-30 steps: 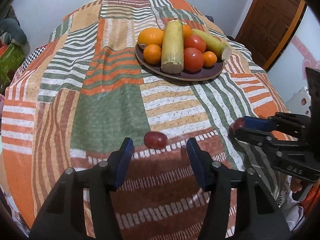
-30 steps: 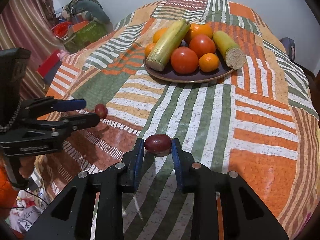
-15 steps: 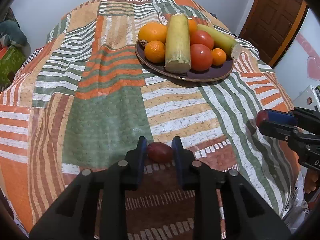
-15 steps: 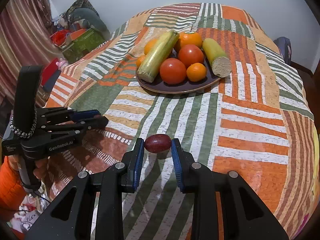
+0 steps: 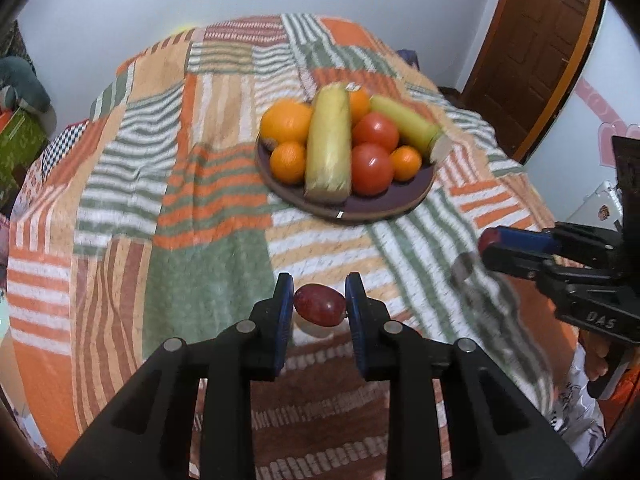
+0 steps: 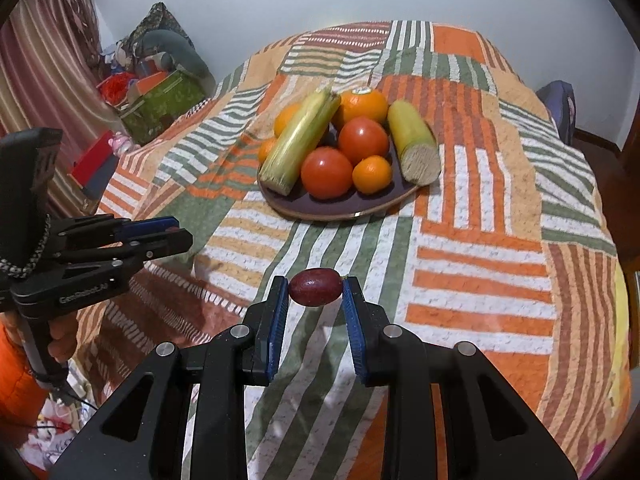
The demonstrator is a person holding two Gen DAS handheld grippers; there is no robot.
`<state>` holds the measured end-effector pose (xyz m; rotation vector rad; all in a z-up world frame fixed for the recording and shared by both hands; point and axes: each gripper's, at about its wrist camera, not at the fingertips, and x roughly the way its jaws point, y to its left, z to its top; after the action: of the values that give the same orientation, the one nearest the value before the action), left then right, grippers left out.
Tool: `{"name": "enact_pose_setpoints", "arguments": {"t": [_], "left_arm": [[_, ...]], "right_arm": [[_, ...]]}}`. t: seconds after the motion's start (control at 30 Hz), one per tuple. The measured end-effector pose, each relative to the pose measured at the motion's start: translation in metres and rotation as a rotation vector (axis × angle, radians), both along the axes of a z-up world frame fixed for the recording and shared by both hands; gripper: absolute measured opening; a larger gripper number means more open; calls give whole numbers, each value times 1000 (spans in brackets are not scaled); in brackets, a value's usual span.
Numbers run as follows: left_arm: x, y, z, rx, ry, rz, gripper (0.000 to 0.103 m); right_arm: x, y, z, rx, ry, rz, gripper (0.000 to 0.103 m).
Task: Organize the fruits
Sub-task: 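Carry both dates to the plate and lower them beside the tomatoes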
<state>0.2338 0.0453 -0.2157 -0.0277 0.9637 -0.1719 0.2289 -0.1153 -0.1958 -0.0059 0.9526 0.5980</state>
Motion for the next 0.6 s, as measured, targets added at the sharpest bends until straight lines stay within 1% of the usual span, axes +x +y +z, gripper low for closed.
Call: {"name": "enact_pose_setpoints", "arguments": {"t": [0.3,0.43,0.6], "left_arm": [[23,-21,23,-33,-65,-47,27],[37,-32,22,-52,-65,-65,27],[53,-43,12,-51,-51,-82,27]], "right_arm": [[15,-3,11,1,-42,-4,26],[22,-4,12,6,-51,-6,26],[32,-5,8,1,-49,-8,26]]}}
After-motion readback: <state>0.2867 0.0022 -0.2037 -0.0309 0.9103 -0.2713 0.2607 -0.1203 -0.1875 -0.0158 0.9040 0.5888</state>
